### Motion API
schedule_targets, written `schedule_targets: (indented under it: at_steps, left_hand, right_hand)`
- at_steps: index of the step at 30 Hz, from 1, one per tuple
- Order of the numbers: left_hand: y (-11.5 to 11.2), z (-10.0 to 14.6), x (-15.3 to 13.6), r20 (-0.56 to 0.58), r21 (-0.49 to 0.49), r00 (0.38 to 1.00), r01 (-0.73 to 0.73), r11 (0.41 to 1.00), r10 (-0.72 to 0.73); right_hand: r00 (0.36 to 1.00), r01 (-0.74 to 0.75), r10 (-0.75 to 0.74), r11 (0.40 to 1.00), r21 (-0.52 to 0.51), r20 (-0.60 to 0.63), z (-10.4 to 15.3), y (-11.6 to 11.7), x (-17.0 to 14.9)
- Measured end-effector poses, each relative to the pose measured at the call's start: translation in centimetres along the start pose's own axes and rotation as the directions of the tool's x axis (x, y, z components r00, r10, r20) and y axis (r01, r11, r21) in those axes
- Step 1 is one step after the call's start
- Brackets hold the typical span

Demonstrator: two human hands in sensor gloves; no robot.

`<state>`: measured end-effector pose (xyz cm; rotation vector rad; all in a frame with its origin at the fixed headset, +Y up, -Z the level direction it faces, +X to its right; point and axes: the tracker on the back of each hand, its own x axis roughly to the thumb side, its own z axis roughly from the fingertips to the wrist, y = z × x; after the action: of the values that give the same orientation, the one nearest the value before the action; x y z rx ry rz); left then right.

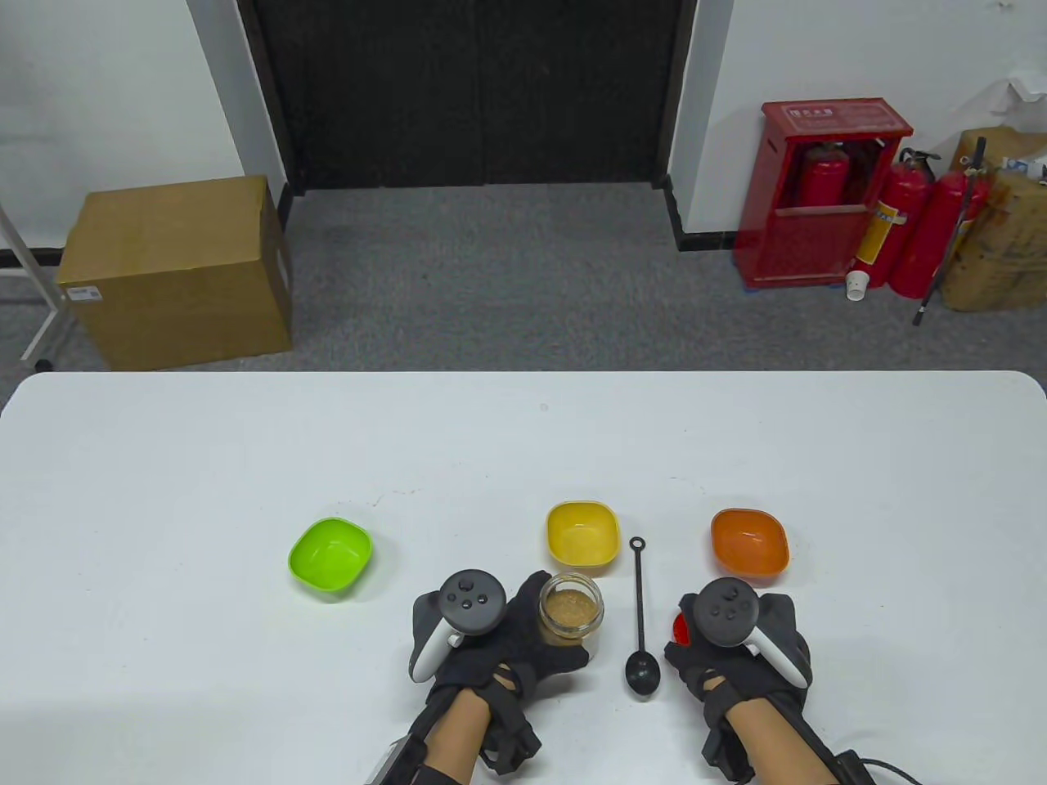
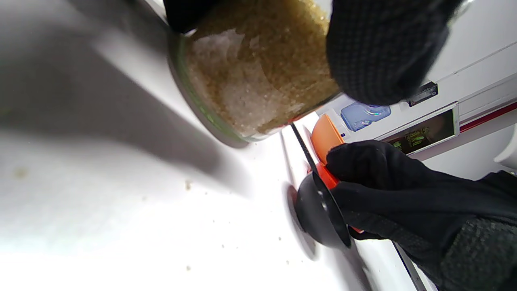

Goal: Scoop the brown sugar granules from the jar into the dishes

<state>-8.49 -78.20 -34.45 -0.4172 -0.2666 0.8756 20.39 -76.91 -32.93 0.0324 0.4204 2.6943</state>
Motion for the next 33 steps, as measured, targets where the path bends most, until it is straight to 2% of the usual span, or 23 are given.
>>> schedule_targets:
  at_steps: [12, 18, 23, 29, 33]
  left_hand:
    - [0.0, 0.0, 0.0, -0.001, -0.001, 1.000, 0.002, 1.000, -0.002]
    - [0.1, 0.0, 0.0, -0.003, -0.006, 1.000, 0.005, 1.000, -0.005]
    - [0.1, 0.0, 0.1, -0.004, -0.009, 1.000, 0.003, 1.000, -0.003]
    - [0.1, 0.0, 0.1, -0.004, -0.011, 1.000, 0.000, 1.000, 0.000]
    - [0.1, 0.0, 0.1, -0.004, -0.012, 1.000, 0.001, 1.000, -0.001]
  right_hand:
    - [1.000, 0.006, -0.006, 1.000, 0.002, -0.012, 0.2, -0.9, 0.2]
    - [0.998, -0.034, 0.041, 0.990, -0.136, 0.052, -0.1, -2.6, 2.6]
    - [0.995, -0.062, 0.075, 0.980, -0.188, 0.062, -1.8, -2.3, 4.7]
    - [0.990, -0.141, 0.143, 0.978, -0.152, 0.000, -4.2, -1.6, 6.2]
    - [0.988, -0.148, 0.144, 0.986, -0.075, -0.050, -5.5, -1.2, 6.3]
